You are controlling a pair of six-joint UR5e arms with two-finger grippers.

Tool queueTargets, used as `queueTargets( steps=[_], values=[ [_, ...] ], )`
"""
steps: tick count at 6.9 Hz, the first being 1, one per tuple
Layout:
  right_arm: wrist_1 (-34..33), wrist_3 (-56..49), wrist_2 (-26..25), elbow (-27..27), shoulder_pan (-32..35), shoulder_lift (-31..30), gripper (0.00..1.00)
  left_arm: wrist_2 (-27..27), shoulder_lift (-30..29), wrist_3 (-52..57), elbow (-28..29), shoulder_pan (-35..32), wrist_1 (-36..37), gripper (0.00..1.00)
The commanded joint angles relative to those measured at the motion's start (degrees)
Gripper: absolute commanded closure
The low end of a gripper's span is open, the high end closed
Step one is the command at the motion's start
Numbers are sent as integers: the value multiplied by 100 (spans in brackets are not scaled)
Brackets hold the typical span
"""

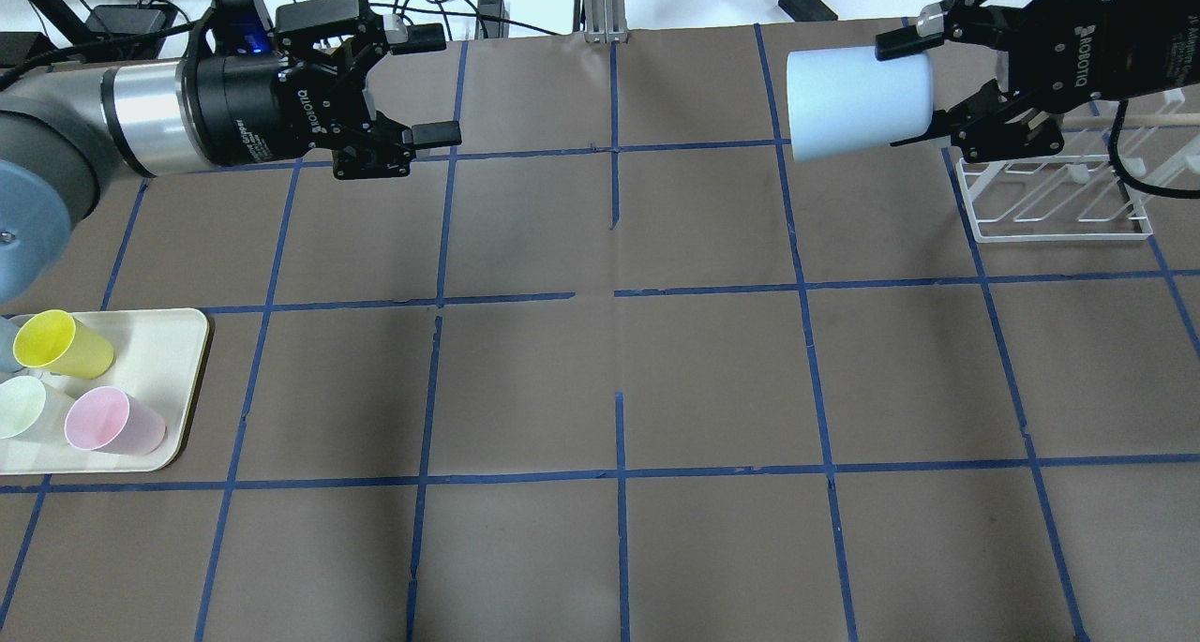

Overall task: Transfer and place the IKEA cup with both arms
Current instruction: 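Carry the cup toward the left gripper while the left gripper approaches its base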

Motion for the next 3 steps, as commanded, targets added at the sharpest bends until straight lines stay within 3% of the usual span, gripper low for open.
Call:
queueTargets(
  steps=[1, 3],
  values=[
    [546, 4, 659, 1, 267, 7, 55, -701, -225, -1, -73, -690, 400, 0],
    [575, 4, 890, 1, 522, 16, 55, -808, -445, -10, -99, -1086, 411, 0]
  ],
)
